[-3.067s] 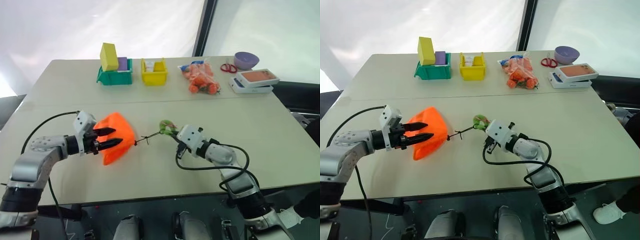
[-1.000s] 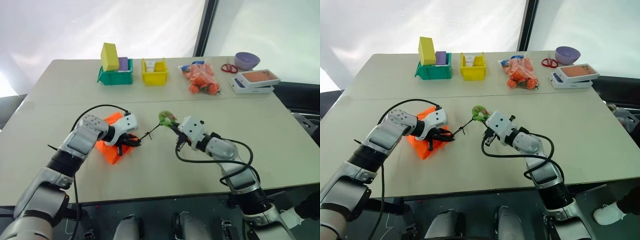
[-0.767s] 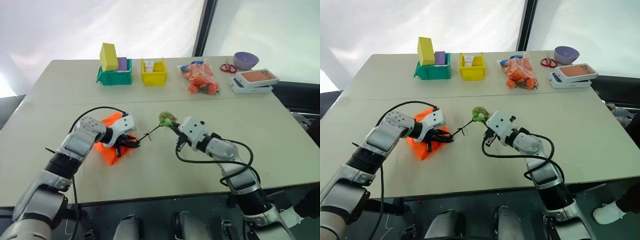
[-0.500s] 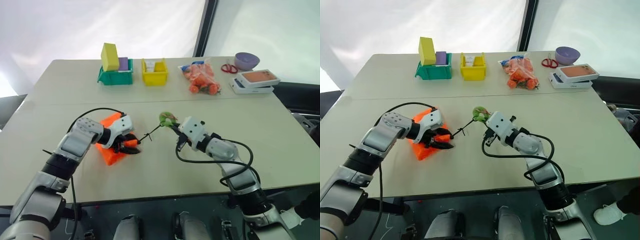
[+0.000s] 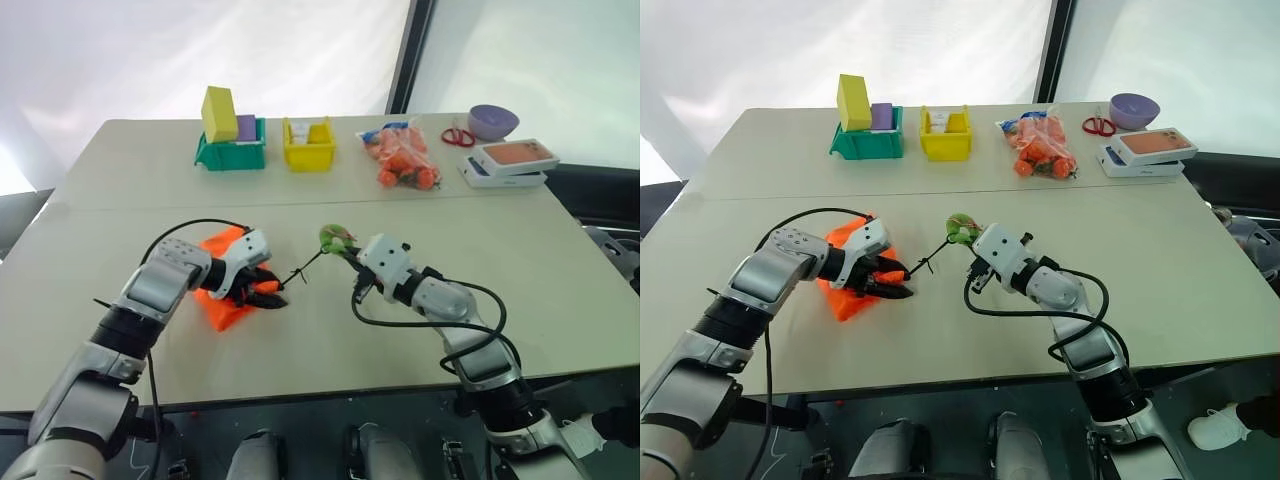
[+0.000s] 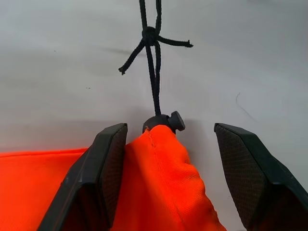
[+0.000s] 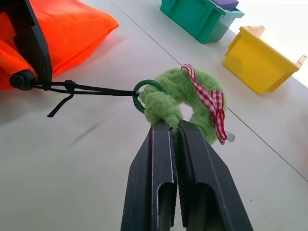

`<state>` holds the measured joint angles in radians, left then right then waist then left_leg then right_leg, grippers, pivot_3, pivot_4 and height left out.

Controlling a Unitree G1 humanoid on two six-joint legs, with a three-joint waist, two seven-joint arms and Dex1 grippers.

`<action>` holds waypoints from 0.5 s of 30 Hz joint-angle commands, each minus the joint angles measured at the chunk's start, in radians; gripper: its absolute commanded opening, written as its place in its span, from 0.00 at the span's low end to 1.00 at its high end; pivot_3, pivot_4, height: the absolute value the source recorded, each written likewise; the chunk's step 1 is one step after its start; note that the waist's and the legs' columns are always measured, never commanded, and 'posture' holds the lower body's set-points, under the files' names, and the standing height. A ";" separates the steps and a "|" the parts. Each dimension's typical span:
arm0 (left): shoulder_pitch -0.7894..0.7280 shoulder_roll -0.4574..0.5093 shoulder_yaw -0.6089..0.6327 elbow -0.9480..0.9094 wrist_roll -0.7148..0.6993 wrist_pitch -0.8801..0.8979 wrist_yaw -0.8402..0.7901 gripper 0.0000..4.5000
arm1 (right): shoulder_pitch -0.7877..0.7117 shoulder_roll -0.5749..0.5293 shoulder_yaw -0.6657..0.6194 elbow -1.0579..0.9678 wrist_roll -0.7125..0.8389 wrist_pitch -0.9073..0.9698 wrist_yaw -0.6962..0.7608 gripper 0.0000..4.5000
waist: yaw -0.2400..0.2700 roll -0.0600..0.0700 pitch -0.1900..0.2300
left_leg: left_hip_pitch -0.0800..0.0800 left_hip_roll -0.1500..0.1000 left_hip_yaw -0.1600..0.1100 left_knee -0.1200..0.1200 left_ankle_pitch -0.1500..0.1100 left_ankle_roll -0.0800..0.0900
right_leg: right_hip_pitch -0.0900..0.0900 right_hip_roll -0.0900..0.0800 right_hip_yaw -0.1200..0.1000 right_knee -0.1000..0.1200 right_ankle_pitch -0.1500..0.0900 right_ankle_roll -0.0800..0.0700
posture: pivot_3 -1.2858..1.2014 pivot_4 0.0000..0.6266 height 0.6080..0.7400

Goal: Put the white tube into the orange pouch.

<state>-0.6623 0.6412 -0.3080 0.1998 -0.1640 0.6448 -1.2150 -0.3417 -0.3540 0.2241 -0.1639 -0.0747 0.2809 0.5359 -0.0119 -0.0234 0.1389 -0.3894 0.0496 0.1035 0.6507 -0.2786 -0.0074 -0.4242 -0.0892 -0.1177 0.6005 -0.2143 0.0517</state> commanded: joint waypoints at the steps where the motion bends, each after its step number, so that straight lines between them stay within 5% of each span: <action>1: -0.018 -0.002 0.027 -0.020 -0.013 0.013 0.012 0.56 | -0.005 -0.007 -0.004 -0.036 -0.008 -0.008 -0.005 0.00 | 0.000 0.000 0.000 | 0.000 0.000 0.000 0.000 0.000 0.000 | 0.000 0.000 0.000 0.000 0.000 0.000 | 0.52 0.24 1.00; 6: -0.005 -0.001 0.031 -0.030 -0.017 0.015 0.019 0.03 | -0.011 -0.007 0.000 -0.028 -0.011 -0.011 -0.003 0.00 | 0.000 0.000 0.000 | 0.000 0.000 0.000 0.000 0.000 0.000 | 0.000 0.000 0.000 0.000 0.000 0.000 | 0.52 0.24 1.00; 15: 0.025 0.047 0.018 -0.050 0.009 -0.074 -0.010 0.02 | -0.014 -0.014 -0.009 -0.017 -0.021 -0.013 -0.007 0.00 | -0.001 0.000 0.000 | 0.000 0.000 0.000 0.001 0.000 0.000 | 0.000 0.000 0.000 0.001 0.000 0.000 | 0.52 0.24 1.00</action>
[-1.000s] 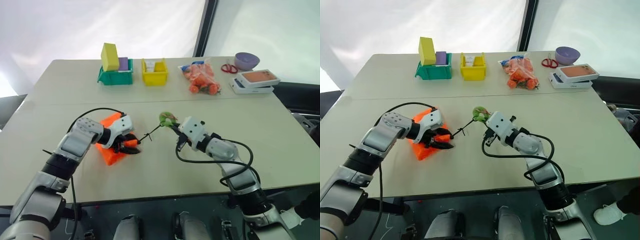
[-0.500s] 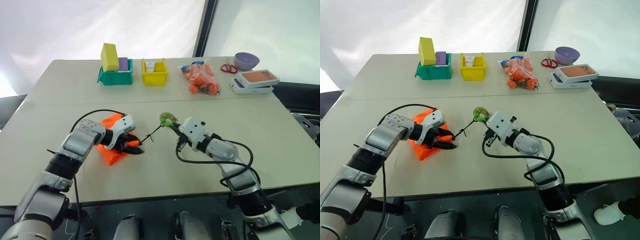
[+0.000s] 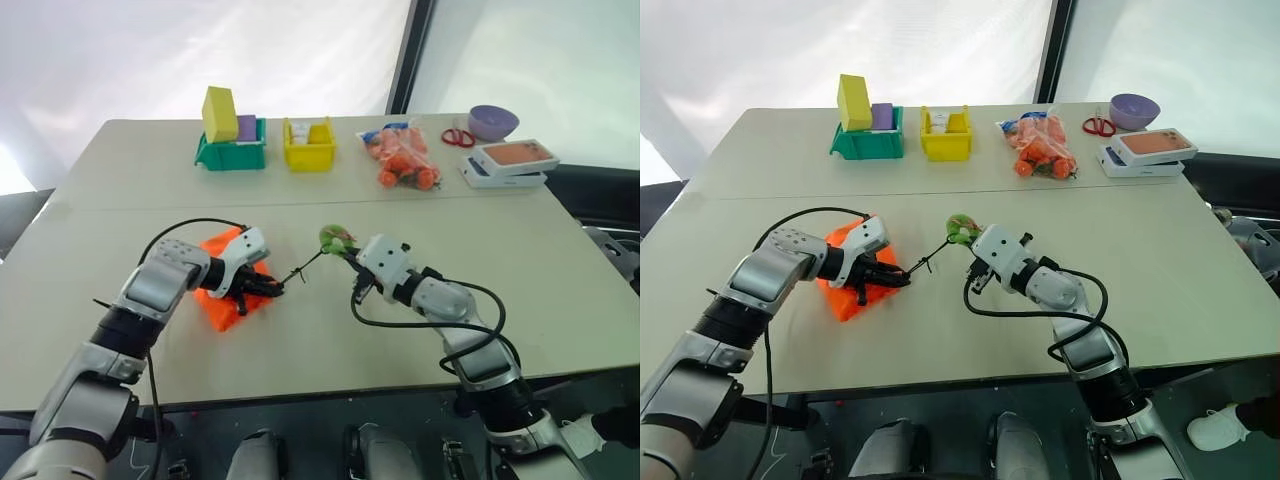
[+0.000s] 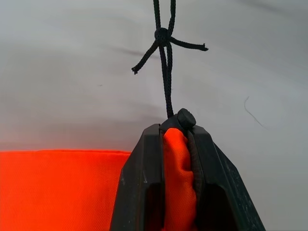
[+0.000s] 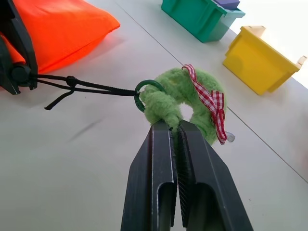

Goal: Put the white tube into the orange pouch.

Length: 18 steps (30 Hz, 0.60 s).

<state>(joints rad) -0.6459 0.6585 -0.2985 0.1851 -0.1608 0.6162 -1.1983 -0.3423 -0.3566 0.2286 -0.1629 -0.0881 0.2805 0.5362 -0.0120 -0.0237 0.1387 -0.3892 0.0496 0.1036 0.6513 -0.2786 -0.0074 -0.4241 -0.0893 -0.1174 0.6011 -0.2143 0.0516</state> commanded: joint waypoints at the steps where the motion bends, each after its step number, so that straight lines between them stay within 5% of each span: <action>1: 0.010 0.037 0.012 -0.038 0.001 -0.048 -0.033 0.02 | -0.013 -0.014 -0.017 -0.017 -0.008 -0.014 -0.007 0.00 | -0.001 0.000 0.000 | 0.000 0.000 0.000 0.000 0.000 0.000 | 0.000 0.000 0.000 0.000 0.000 0.000 | 0.52 0.24 1.00; 6: 0.005 0.035 0.030 -0.035 -0.031 -0.040 -0.052 0.02 | -0.012 -0.018 -0.018 -0.015 -0.005 -0.015 -0.009 0.00 | 0.000 0.000 0.000 | 0.000 0.000 0.000 0.000 0.000 0.000 | 0.000 0.000 0.000 0.000 0.000 0.000 | 0.52 0.24 1.00; 15: 0.019 0.027 0.033 -0.070 -0.062 -0.002 -0.057 0.99 | -0.010 -0.007 -0.010 -0.020 -0.006 -0.013 -0.013 0.00 | 0.000 0.000 0.000 | 0.000 0.000 0.000 0.001 0.000 0.000 | 0.000 0.000 0.000 0.001 0.000 0.000 | 0.52 0.24 1.00; 18: 0.011 0.019 0.035 -0.073 -0.073 0.045 -0.041 0.99 | -0.011 -0.008 -0.011 -0.018 -0.006 -0.014 -0.013 0.00 | 0.000 0.000 0.000 | 0.000 0.000 0.000 0.001 0.000 0.000 | 0.000 0.000 0.000 0.001 0.000 0.000 | 0.52 0.24 1.00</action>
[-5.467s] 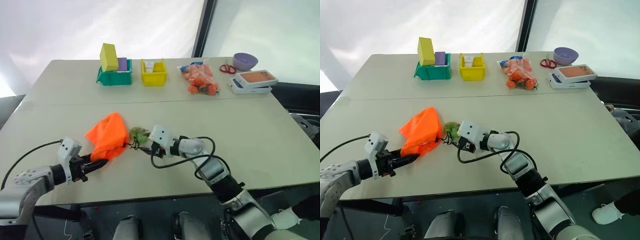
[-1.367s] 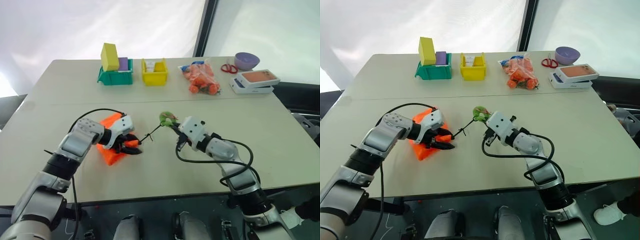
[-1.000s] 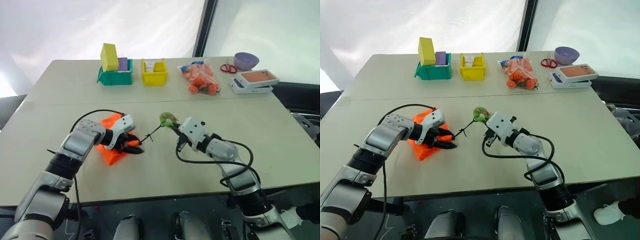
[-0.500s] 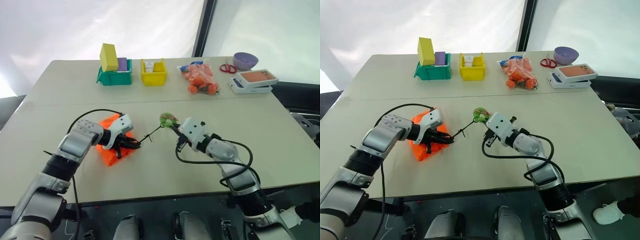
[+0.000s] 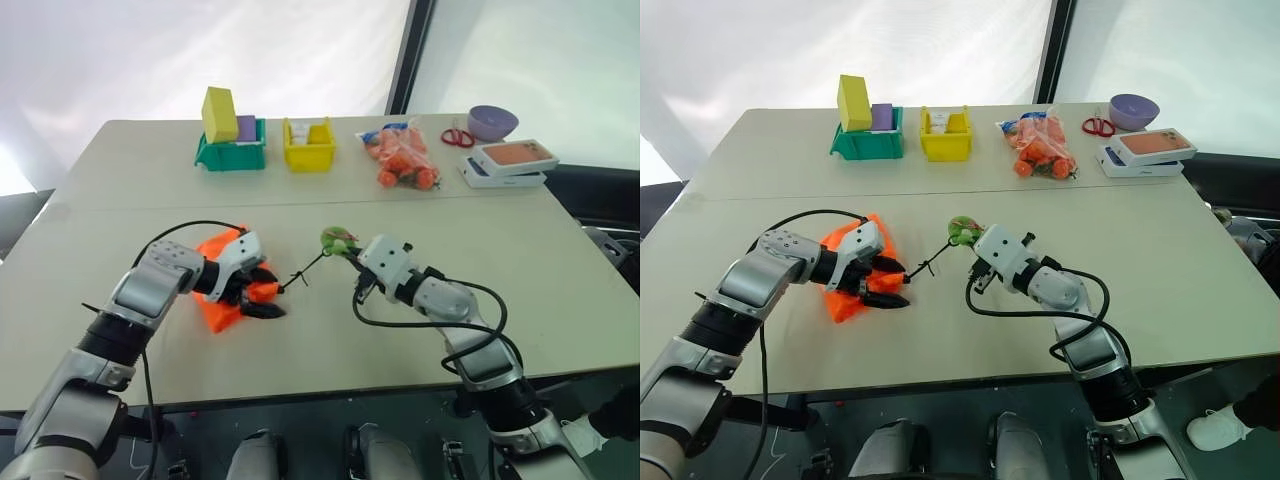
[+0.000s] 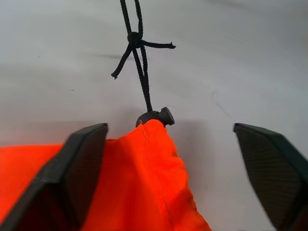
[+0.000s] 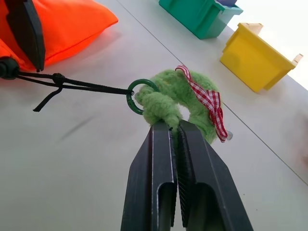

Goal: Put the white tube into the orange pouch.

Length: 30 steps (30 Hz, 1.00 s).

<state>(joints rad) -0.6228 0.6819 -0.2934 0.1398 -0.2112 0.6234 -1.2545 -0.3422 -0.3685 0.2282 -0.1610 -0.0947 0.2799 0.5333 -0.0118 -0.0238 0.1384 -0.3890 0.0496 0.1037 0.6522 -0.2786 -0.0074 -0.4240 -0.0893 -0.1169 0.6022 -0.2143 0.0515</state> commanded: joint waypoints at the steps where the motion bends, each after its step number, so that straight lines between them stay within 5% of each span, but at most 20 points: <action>1: -0.015 -0.009 0.029 -0.028 -0.023 0.053 0.024 0.99 | -0.012 0.004 -0.010 -0.019 0.000 -0.014 -0.011 0.00 | 0.000 0.000 0.000 | 0.000 0.000 0.000 0.000 0.000 0.000 | 0.000 0.000 0.000 0.000 0.000 0.000 | 0.52 0.24 1.00; 19: -0.032 -0.054 0.025 -0.022 -0.029 0.159 0.121 0.99 | -0.012 0.003 -0.003 -0.015 -0.005 -0.018 -0.008 0.00 | -0.001 0.000 0.000 | 0.001 0.000 0.000 0.001 0.000 0.000 | 0.000 0.000 0.001 0.002 0.000 0.000 | 0.52 0.24 1.00; 28: -0.033 -0.059 0.035 -0.023 -0.039 0.168 0.139 0.05 | -0.006 0.001 0.006 -0.017 -0.014 -0.020 -0.005 0.00 | 0.000 -0.001 0.000 | 0.001 0.000 0.000 0.001 0.000 0.000 | 0.000 0.000 0.001 0.002 0.000 0.000 | 0.52 0.24 1.00; 30: -0.033 -0.058 0.032 -0.024 -0.034 0.161 0.140 0.04 | -0.006 0.002 0.006 -0.017 -0.015 -0.019 -0.005 0.00 | 0.000 -0.001 0.000 | 0.001 0.000 0.000 0.001 0.000 0.000 | 0.000 0.000 0.001 0.002 0.000 0.000 | 0.52 0.24 1.00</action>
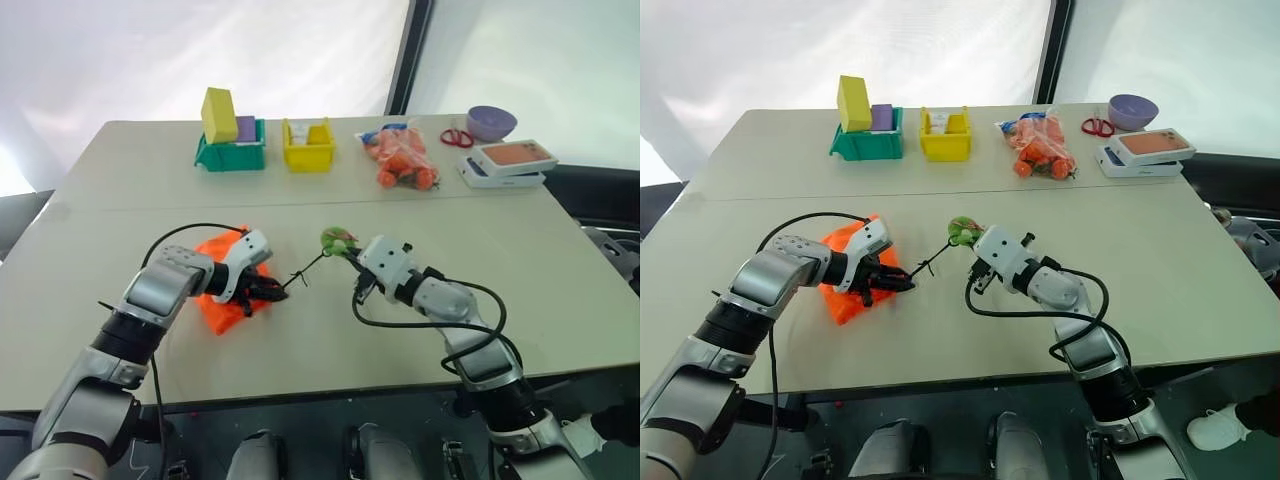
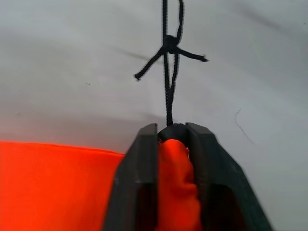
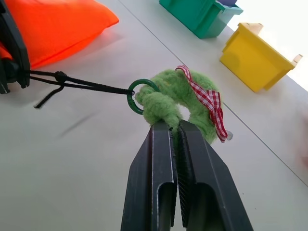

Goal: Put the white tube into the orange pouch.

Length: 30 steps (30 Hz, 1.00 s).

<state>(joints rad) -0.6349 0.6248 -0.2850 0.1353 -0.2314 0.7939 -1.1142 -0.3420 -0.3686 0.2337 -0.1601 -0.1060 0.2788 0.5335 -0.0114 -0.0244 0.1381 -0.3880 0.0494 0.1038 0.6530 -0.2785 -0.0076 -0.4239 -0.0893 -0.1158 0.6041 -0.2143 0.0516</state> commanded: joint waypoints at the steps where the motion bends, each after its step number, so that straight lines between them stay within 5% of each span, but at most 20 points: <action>1: -0.020 0.001 0.021 -0.019 -0.011 -0.015 -0.001 0.04 | -0.006 0.002 0.000 -0.018 -0.004 -0.018 -0.005 0.00 | 0.000 0.000 0.000 | 0.000 0.000 0.000 0.000 0.000 0.000 | 0.000 0.000 0.000 0.000 0.000 0.000 | 0.52 0.24 1.00; 17: 0.077 0.187 -0.024 -0.023 0.091 -0.332 -0.158 0.04 | -0.049 -0.060 -0.084 0.083 -0.086 0.000 -0.128 0.00 | -0.001 0.000 0.000 | 0.001 0.000 0.001 0.000 0.000 0.000 | 0.000 0.000 0.000 0.000 -0.001 -0.001 | 0.52 0.24 1.00; 28: 0.105 0.182 0.010 -0.028 0.076 -0.366 -0.174 0.04 | -0.061 -0.058 -0.068 0.101 -0.097 -0.006 -0.140 0.00 | -0.001 0.000 0.000 | 0.000 0.000 0.001 0.000 0.000 0.000 | 0.000 0.000 0.001 0.000 0.000 0.000 | 0.52 0.24 1.00; 30: 0.107 0.180 0.024 -0.041 0.049 -0.345 -0.187 0.27 | -0.056 -0.057 -0.069 0.090 -0.077 0.000 -0.116 0.00 | -0.002 0.000 0.000 | 0.000 0.000 0.001 0.000 0.000 0.000 | 0.000 0.000 0.001 0.000 0.000 0.000 | 0.52 0.24 1.00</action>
<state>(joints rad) -0.5310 0.8011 -0.2939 0.1153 -0.1595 0.4338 -1.2828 -0.3757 -0.4145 0.1985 -0.0353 -0.1917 0.2834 0.4126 -0.0130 -0.0243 0.1381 -0.3875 0.0496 0.1047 0.6525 -0.2786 -0.0075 -0.4240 -0.0895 -0.1152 0.6040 -0.2145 0.0514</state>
